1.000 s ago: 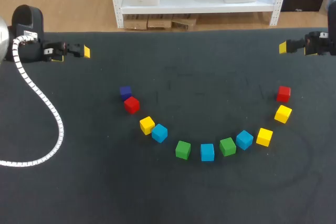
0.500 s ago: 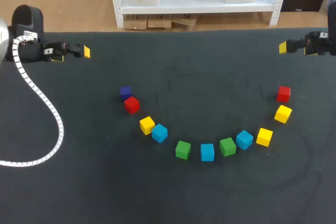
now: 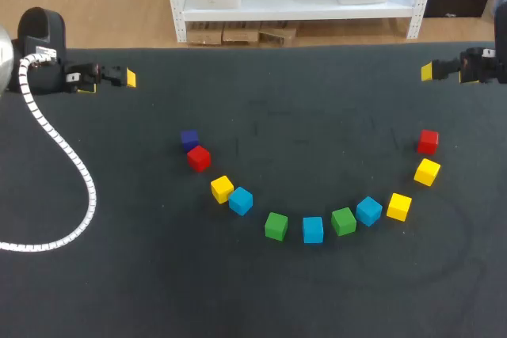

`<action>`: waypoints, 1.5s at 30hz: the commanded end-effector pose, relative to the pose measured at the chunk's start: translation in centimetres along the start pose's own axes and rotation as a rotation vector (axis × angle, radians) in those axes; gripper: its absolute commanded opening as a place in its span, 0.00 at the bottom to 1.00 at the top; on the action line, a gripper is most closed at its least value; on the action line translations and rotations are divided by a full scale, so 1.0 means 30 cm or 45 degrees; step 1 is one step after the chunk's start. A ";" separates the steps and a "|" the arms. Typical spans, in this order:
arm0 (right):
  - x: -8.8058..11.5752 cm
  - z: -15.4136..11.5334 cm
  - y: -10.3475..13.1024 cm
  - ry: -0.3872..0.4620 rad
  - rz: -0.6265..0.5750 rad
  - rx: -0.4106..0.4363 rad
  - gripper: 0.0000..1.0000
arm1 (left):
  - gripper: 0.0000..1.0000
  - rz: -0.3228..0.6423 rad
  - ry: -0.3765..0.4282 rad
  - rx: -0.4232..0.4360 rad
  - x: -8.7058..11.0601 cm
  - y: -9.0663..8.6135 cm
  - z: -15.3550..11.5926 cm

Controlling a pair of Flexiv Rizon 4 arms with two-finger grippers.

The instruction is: Place the blue cubes, place green cubes on the blue cubes, place the yellow cubes on the green cubes, then place the red cubes on the yellow cubes, and place purple cube on the red cubes.

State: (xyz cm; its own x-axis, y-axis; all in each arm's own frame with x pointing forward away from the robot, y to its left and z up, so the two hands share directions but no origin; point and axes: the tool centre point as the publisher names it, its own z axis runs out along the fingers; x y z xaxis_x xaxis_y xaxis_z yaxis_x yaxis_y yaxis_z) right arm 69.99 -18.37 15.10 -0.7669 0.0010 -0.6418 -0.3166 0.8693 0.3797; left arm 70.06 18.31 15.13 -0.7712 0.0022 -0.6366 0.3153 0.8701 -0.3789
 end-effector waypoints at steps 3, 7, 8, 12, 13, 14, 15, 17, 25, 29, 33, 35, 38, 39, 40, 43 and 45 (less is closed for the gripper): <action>0.001 0.000 -0.002 -0.001 -0.001 -0.003 1.00 | 1.00 0.001 -0.006 0.006 0.003 0.003 0.000; 0.001 0.000 -0.002 -0.001 -0.001 -0.003 1.00 | 1.00 0.001 -0.006 0.006 0.003 0.003 0.000; 0.001 0.000 -0.002 -0.001 -0.001 -0.003 1.00 | 1.00 0.001 -0.006 0.006 0.003 0.003 0.000; 0.001 0.000 -0.002 -0.001 -0.001 -0.003 1.00 | 1.00 0.001 -0.006 0.006 0.003 0.003 0.000; 0.001 0.000 -0.002 -0.001 -0.001 -0.003 1.00 | 1.00 0.001 -0.006 0.006 0.003 0.003 0.000; 0.001 0.000 -0.002 -0.001 -0.001 -0.003 1.00 | 1.00 0.001 -0.006 0.006 0.003 0.003 0.000; 0.001 0.000 -0.002 -0.001 -0.001 -0.003 1.00 | 1.00 0.001 -0.006 0.006 0.003 0.003 0.000; 0.001 0.000 -0.002 -0.001 -0.001 -0.003 1.00 | 1.00 0.001 -0.006 0.006 0.003 0.003 0.000; 0.001 0.000 -0.002 -0.001 -0.001 -0.003 1.00 | 1.00 0.001 -0.006 0.006 0.003 0.003 0.000; 0.017 0.006 0.012 0.056 -0.038 -0.017 1.00 | 1.00 0.001 -0.006 0.006 0.003 0.003 0.000; 0.022 -0.003 0.038 0.083 -0.101 -0.031 1.00 | 1.00 0.001 -0.006 0.006 0.003 0.003 0.000; 0.024 -0.012 0.058 0.106 -0.141 -0.041 1.00 | 1.00 0.001 -0.006 0.006 0.003 0.003 0.000; 0.039 -0.023 0.105 0.157 -0.234 -0.066 1.00 | 1.00 0.001 -0.006 0.006 0.003 0.003 0.000; 0.048 -0.025 0.126 0.180 -0.282 -0.082 1.00 | 1.00 0.001 -0.006 0.006 0.003 0.003 0.000; 0.059 -0.026 0.148 0.209 -0.335 -0.095 1.00 | 1.00 0.001 -0.006 0.006 0.003 0.003 0.000; 0.101 -0.026 0.206 0.304 -0.510 -0.114 1.00 | 1.00 0.001 -0.006 0.006 0.003 0.003 0.000; 0.124 -0.028 0.239 0.356 -0.616 -0.134 1.00 | 1.00 0.001 -0.006 0.006 0.003 0.003 0.000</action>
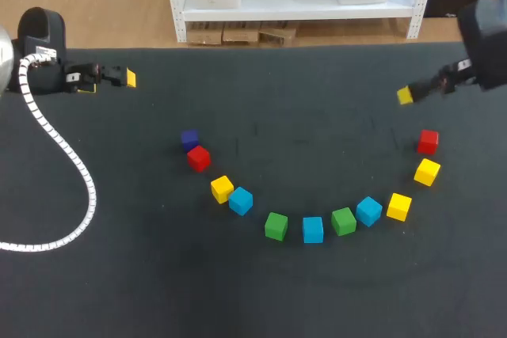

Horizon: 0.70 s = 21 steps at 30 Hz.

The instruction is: Place the blue cubes, place green cubes on the blue cubes, place the yellow cubes on the green cubes, then place the red cubes on the yellow cubes, and place purple cube on the red cubes.

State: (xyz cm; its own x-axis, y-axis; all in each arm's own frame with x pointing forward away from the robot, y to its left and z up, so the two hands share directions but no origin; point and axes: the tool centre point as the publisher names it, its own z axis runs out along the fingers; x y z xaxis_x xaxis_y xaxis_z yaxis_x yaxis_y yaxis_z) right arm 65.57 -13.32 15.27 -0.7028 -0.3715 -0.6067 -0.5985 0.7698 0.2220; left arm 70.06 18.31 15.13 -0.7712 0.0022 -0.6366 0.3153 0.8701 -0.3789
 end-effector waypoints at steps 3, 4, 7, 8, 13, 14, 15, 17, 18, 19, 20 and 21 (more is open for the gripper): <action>0.027 -0.005 0.100 0.182 -0.364 -0.050 1.00 | 1.00 0.001 -0.006 0.006 0.003 0.004 0.000; 0.035 0.000 0.114 0.207 -0.416 -0.043 1.00 | 1.00 0.001 -0.006 0.006 0.003 0.004 0.000; 0.058 0.013 0.156 0.258 -0.539 -0.065 1.00 | 1.00 0.001 -0.006 0.006 0.003 0.004 0.000; 0.067 0.018 0.169 0.278 -0.582 -0.078 1.00 | 1.00 0.001 -0.006 0.006 0.003 0.004 0.000; 0.113 0.045 0.229 0.388 -0.823 -0.122 1.00 | 1.00 0.001 -0.006 0.006 0.003 0.004 0.000; 0.125 0.050 0.242 0.410 -0.870 -0.139 1.00 | 1.00 0.001 -0.006 0.006 0.003 0.004 0.000; 0.140 0.056 0.257 0.435 -0.928 -0.158 1.00 | 1.00 0.001 -0.006 0.006 0.003 0.004 0.000; 0.159 0.063 0.270 0.473 -0.988 -0.178 1.00 | 1.00 0.001 -0.006 0.006 0.003 0.004 0.000; 0.171 0.068 0.276 0.495 -1.030 -0.186 1.00 | 1.00 0.001 -0.006 0.006 0.003 0.004 0.000; 0.182 0.072 0.279 0.512 -1.057 -0.201 1.00 | 1.00 0.001 -0.006 0.006 0.003 0.004 0.000; 0.193 0.074 0.281 0.529 -1.086 -0.217 1.00 | 1.00 0.001 -0.006 0.006 0.003 0.004 0.000; 0.203 0.077 0.282 0.545 -1.112 -0.230 1.00 | 1.00 0.001 -0.006 0.006 0.003 0.004 0.000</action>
State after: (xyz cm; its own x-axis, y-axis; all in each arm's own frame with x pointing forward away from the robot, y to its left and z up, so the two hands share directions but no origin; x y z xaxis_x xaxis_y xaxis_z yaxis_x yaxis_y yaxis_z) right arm 56.92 -8.06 11.78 -0.2590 -0.8812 -0.3956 -0.9549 0.2953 -0.0326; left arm 70.06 18.31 15.13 -0.7712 0.0022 -0.6366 0.3152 0.8701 -0.3789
